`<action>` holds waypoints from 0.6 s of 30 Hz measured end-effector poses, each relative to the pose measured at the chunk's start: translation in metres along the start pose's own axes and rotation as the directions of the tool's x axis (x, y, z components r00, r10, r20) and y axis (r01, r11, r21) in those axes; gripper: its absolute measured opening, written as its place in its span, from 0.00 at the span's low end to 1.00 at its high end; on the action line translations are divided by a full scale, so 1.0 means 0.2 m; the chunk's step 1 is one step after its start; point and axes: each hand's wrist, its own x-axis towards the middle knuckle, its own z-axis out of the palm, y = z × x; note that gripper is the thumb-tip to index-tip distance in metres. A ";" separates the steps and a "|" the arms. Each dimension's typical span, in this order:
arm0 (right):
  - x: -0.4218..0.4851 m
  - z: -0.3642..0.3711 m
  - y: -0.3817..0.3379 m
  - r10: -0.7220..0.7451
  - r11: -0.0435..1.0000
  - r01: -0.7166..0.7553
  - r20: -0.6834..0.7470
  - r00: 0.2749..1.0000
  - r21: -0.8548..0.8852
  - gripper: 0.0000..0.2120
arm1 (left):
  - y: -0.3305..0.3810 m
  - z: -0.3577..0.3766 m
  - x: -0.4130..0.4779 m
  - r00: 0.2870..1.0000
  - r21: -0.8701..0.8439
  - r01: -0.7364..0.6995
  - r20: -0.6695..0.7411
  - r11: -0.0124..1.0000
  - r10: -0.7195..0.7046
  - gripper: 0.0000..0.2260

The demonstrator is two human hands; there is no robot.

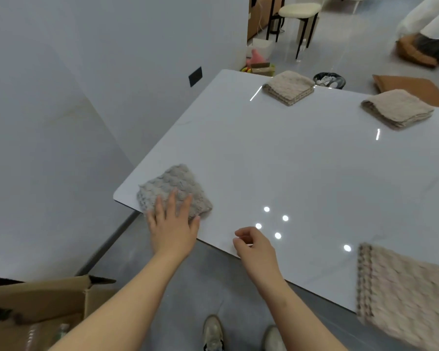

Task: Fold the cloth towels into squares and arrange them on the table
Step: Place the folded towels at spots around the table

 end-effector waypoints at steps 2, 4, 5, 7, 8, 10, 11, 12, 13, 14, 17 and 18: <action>0.02 0.05 -0.02 0.010 1.000 -0.010 0.005 1.000 0.001 0.07 | -0.04 0.03 0.02 0.993 -0.009 0.016 0.120 1.000 -0.015 0.27; 0.05 0.07 -0.04 0.021 1.000 -0.021 -0.003 1.000 0.001 0.07 | -0.06 0.06 0.03 0.984 -0.027 -0.031 0.173 0.999 0.035 0.28; 0.06 0.07 -0.05 0.025 1.000 -0.025 -0.014 1.000 0.001 0.07 | -0.07 0.06 0.03 0.981 -0.026 -0.072 0.178 0.997 0.075 0.29; 0.09 0.08 -0.06 0.032 0.999 -0.032 -0.040 0.999 -0.006 0.08 | -0.10 0.06 0.04 0.967 -0.005 -0.190 0.170 0.982 0.188 0.34; 0.11 0.08 -0.06 0.037 0.999 -0.038 -0.050 0.998 -0.011 0.08 | -0.12 0.06 0.05 0.954 -0.021 -0.249 0.168 0.968 0.249 0.36; 0.14 0.10 -0.07 0.036 0.999 -0.038 -0.060 0.998 -0.030 0.09 | -0.16 0.03 0.07 0.947 -0.095 -0.284 0.128 0.954 0.294 0.36; 0.15 0.11 -0.07 0.026 0.998 -0.029 -0.063 0.998 -0.047 0.10 | -0.18 0.02 0.08 0.961 -0.156 -0.262 0.046 0.952 0.272 0.34; 0.16 0.12 -0.08 0.012 0.998 -0.016 -0.065 0.998 -0.066 0.11 | -0.19 0.00 0.08 0.975 -0.216 -0.220 -0.082 0.951 0.207 0.29; 0.18 0.13 -0.09 -0.004 0.997 -0.002 -0.063 0.998 -0.082 0.13 | -0.19 -0.01 0.09 0.976 -0.256 -0.147 -0.195 0.955 0.098 0.24; 0.19 0.14 -0.10 -0.019 0.995 0.013 -0.057 0.998 -0.097 0.15 | -0.19 -0.02 0.10 0.969 -0.298 -0.042 -0.246 0.953 -0.034 0.19; 0.24 0.18 -0.16 -0.048 0.990 0.048 0.001 0.999 -0.135 0.18 | -0.18 -0.04 0.12 0.940 -0.514 0.206 -0.133 0.833 -0.315 0.21; 0.26 0.20 -0.18 -0.048 0.990 0.052 0.027 0.998 -0.134 0.18 | -0.18 -0.05 0.13 0.935 -0.591 0.230 -0.087 0.773 -0.345 0.22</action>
